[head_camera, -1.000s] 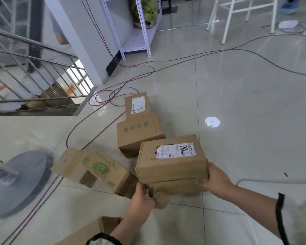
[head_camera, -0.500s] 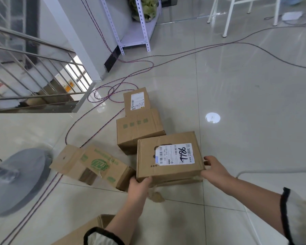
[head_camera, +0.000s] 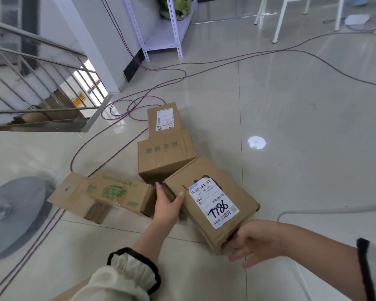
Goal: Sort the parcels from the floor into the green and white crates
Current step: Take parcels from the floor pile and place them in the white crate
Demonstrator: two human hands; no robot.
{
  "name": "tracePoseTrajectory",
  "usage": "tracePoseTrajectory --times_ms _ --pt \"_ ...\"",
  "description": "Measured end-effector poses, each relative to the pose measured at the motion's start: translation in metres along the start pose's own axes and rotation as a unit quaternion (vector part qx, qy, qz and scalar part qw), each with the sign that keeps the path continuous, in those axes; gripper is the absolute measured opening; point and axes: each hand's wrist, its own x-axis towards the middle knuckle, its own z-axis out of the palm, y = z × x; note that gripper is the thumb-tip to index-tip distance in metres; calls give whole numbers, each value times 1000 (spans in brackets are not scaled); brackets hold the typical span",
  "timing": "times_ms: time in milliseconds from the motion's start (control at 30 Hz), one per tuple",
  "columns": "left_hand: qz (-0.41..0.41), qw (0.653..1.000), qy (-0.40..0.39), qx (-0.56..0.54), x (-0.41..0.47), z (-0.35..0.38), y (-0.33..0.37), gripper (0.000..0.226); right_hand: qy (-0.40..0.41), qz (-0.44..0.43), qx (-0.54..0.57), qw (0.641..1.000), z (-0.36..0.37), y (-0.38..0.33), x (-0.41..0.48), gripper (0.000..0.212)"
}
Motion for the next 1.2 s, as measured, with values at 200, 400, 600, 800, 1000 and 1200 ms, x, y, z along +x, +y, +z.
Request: tracePoseTrajectory --times_ms 200,400,600,800,1000,1200 --pt "-59 996 14 -64 -30 12 -2 70 288 -4 81 954 2 -12 13 40" --pt "-106 985 -138 -13 -44 22 -6 69 474 -138 39 869 6 -25 23 69" --pt "-110 984 -123 -63 -33 10 -3 50 373 -186 -47 908 11 -23 17 10" --pt "-100 984 -120 -83 -31 10 -5 42 355 -236 -39 904 20 -27 27 17" --pt "-59 988 -109 -91 -25 0 7 48 427 -255 -50 866 30 -39 37 10" --pt "-22 990 -100 -92 -56 -42 81 56 466 -281 -42 838 63 -81 -26 6"
